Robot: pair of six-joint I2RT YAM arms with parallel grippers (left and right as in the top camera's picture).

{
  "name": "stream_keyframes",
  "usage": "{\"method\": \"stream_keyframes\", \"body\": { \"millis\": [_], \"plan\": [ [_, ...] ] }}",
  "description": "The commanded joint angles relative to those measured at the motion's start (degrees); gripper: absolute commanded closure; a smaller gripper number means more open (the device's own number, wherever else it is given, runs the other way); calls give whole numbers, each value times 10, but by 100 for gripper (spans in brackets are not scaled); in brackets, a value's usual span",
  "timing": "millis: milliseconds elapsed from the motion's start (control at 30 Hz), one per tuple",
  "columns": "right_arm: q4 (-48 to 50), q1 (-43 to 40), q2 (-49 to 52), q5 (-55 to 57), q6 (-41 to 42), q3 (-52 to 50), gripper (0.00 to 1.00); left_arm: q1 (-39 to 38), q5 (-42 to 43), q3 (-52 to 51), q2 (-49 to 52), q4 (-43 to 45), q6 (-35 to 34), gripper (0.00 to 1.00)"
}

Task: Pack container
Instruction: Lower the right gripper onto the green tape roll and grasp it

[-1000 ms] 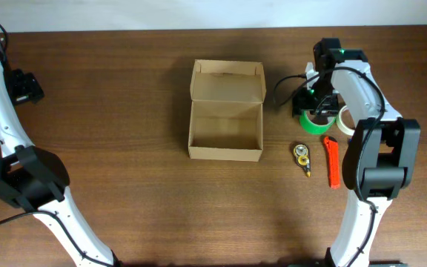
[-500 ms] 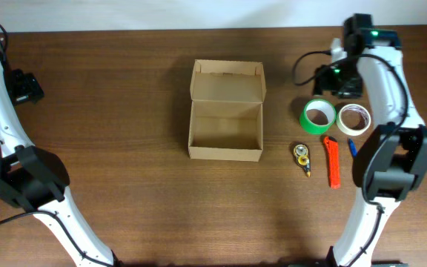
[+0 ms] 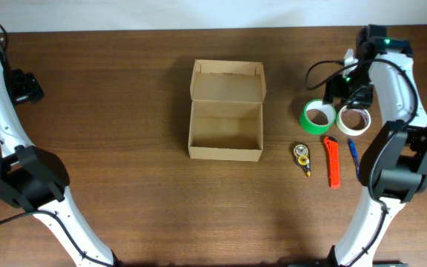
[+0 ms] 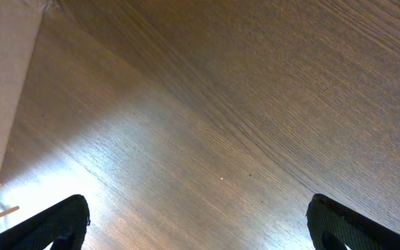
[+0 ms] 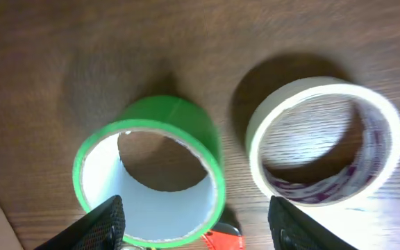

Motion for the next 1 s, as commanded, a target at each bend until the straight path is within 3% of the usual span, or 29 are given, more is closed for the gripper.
{"method": "stream_keyframes", "body": {
  "millis": [0,500,667,800,967],
  "plan": [
    [7,1,5,3,6,-21,33,2,-4,-3,-8,1,7,0],
    [64,1,6,3,10,-108,41,2,-4,-3,-8,1,7,0],
    [75,0,6,3,10,-110,76,2,-4,-3,-8,1,7,0],
    [79,0,6,3,10,-110,81,2,-4,-3,-8,1,7,0],
    [80,0,6,0,21,-110,96,2,-4,-3,-8,1,7,0]
  ]
}}
